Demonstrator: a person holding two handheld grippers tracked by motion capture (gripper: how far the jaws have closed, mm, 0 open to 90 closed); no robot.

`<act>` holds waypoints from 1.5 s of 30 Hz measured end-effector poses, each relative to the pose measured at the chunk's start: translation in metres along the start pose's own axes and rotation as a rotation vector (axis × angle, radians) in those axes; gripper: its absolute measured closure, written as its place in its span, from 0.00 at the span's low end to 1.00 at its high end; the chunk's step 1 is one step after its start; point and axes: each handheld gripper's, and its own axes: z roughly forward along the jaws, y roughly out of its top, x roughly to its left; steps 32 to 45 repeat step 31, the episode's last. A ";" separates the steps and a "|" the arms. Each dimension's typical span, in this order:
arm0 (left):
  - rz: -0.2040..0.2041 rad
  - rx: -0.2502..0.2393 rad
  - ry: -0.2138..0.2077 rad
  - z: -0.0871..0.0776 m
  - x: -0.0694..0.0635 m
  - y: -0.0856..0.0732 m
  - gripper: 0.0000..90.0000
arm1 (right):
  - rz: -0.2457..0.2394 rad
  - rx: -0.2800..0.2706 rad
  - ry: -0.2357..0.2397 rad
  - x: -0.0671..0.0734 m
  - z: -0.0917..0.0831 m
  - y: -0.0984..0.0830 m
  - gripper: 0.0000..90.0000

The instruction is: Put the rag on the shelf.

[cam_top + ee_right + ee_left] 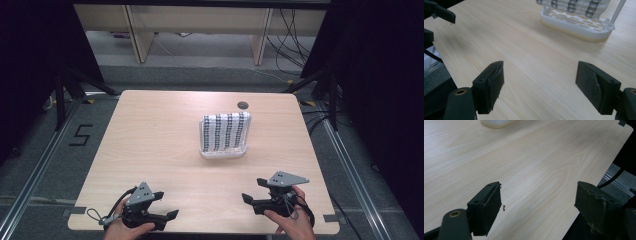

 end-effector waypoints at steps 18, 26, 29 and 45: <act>0.078 0.073 0.044 0.002 -0.013 -0.015 0.22 | -0.007 0.069 -0.035 0.004 0.002 -0.030 0.20; 0.096 0.083 0.049 0.003 -0.008 -0.016 0.22 | -0.035 0.078 -0.040 0.002 0.004 -0.031 0.20; 0.066 0.079 0.043 0.004 -0.008 -0.017 0.22 | -0.032 0.074 -0.029 0.001 0.005 -0.031 0.20; 0.078 0.090 0.053 0.004 -0.007 -0.017 0.22 | -0.033 0.074 -0.024 0.001 0.005 -0.031 0.20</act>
